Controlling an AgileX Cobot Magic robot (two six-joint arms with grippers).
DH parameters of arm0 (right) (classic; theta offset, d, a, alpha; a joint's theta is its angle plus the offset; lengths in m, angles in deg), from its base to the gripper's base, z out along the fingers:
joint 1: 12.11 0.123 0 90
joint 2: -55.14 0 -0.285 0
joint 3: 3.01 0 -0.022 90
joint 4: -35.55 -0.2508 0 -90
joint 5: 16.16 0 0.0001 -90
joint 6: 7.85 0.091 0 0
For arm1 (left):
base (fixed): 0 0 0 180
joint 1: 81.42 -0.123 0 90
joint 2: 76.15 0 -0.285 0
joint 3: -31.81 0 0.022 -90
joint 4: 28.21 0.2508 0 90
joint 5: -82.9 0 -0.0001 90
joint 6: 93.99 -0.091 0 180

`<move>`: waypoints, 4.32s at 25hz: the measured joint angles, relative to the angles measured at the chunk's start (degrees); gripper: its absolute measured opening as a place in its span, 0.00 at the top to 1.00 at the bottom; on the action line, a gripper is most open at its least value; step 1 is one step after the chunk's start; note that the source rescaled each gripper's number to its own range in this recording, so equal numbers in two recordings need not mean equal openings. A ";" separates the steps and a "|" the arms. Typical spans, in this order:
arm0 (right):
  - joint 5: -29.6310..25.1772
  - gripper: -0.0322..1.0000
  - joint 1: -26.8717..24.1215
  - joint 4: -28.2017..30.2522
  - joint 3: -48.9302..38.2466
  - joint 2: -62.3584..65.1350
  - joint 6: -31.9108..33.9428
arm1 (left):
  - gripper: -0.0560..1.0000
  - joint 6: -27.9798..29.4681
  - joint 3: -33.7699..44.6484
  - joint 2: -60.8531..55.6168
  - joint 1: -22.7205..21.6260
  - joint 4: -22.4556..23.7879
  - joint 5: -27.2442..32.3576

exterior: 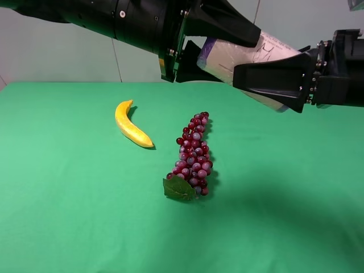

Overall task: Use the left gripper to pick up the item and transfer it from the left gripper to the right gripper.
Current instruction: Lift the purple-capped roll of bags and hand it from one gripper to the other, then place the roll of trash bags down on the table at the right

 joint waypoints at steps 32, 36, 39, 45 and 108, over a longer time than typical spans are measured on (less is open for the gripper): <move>2.12 0.96 0.00 0.67 0.00 -0.12 0.16 | 0.00 6.59 0.00 -3.72 -5.62 8.18 -1.30; 2.12 0.96 0.00 0.67 0.00 -0.12 0.23 | 0.00 9.12 0.00 -5.44 -8.99 15.20 -1.20; 2.25 0.96 0.00 0.67 0.00 -0.12 0.80 | 0.00 11.17 0.00 -7.58 -11.41 19.95 -0.78; 3.74 0.96 0.00 0.67 0.00 -0.12 1.54 | 0.00 15.19 0.00 -13.53 -16.52 30.46 0.62; 12.14 0.96 0.00 10.86 0.00 -0.17 15.10 | 0.00 41.34 45.31 -100.04 -23.96 82.52 1.96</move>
